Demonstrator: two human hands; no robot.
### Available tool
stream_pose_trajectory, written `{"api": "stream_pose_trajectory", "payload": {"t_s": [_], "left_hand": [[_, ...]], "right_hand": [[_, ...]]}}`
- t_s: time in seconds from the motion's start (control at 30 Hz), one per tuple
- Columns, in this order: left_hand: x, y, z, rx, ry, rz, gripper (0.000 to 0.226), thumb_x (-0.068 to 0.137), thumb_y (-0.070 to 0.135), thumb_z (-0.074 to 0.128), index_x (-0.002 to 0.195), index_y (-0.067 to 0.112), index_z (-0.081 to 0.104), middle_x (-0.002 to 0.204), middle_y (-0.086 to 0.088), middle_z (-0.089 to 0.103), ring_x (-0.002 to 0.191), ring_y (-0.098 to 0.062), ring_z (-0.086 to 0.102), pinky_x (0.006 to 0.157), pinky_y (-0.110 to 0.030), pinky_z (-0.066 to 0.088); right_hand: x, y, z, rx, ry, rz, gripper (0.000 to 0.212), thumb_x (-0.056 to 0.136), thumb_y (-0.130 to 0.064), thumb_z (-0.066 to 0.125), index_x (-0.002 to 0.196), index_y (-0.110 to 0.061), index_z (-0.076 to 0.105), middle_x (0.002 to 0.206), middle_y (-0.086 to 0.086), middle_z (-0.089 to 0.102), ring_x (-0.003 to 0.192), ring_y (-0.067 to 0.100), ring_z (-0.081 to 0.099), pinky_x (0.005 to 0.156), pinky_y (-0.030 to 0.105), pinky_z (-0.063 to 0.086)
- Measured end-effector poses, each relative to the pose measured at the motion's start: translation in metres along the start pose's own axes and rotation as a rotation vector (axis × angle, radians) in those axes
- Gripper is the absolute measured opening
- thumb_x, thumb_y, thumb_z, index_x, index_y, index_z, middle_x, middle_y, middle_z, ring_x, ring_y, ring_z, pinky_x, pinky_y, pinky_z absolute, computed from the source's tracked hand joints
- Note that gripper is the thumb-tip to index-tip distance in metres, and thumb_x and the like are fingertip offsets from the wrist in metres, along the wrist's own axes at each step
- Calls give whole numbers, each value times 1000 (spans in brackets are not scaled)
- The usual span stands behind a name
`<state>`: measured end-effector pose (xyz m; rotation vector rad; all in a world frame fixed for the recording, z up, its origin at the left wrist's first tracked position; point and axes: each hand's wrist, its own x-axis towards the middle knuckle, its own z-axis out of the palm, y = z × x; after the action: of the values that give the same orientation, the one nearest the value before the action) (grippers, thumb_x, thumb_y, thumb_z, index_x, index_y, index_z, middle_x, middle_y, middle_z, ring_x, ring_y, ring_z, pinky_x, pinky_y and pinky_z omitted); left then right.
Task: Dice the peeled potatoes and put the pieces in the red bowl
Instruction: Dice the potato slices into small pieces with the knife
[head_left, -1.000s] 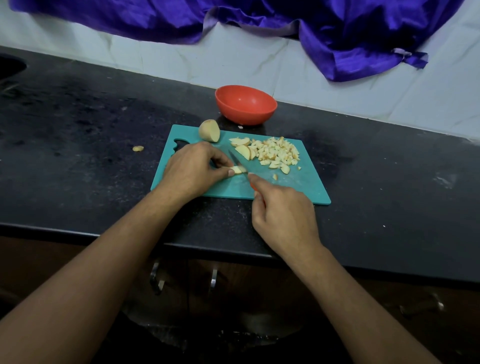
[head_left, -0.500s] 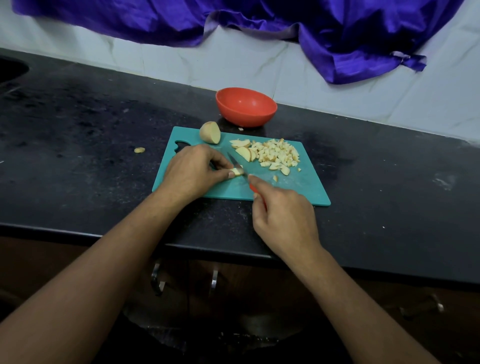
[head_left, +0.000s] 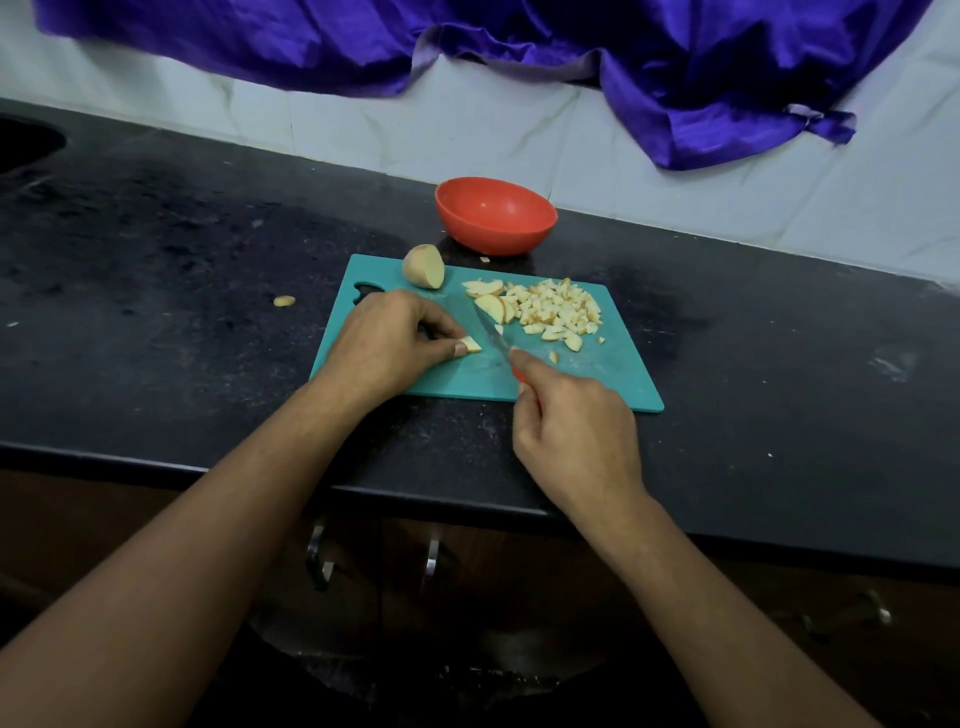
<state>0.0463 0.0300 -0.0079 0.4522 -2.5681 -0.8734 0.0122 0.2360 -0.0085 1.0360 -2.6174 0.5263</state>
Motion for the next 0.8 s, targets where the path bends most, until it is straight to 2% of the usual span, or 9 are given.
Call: {"api": "stream_pose_trajectory", "payload": {"t_s": [0.1,0.3,0.47,0.6,0.7,0.8], "left_hand": [[0,1,-1,11,-6,15,15,83,34,84,97,33,82,71,25,62,69,5,56,63,-14,36],[1,1,-2,-38,2,-9,8,81,31,86,87,30,81,67,23,65,63,15,56,61,-10,35],[2,1,-3,-46,-18,-24,11,80,31,87,79,34,76,59,27,62,62,17,55,58,-7,34],[2,-1,-4,-36,-26,-27,8,82,29,85,90,29,82,72,23,67,66,13,57,63,-9,36],[1,-2,-5,-32,-24,-25,9,84,28,84,93,28,82,75,21,68,69,7,58,65,-10,37],[1,0,-4,-27,-18,-39,8,83,29,84,90,29,81,71,21,66,66,10,57,60,-6,36]], "right_hand": [[-1,-1,0,49,-17,-53,45,102,-29,50,146,-31,54,74,-9,61,61,9,53,56,31,44],[0,-1,-2,21,-55,-97,45,103,-31,48,148,-32,52,81,-7,66,69,11,57,65,37,52],[3,-1,-2,-31,-83,-107,47,102,-31,48,148,-34,51,82,-6,66,73,14,58,64,34,46],[0,0,-1,9,-41,-53,44,102,-31,49,146,-34,54,82,-8,68,69,11,58,62,34,49],[-1,1,0,93,25,-34,43,101,-27,53,144,-32,57,71,-11,58,59,8,50,56,30,41],[-1,0,-1,74,-1,-81,44,101,-28,53,145,-31,56,75,-9,62,63,10,54,59,34,48]]}}
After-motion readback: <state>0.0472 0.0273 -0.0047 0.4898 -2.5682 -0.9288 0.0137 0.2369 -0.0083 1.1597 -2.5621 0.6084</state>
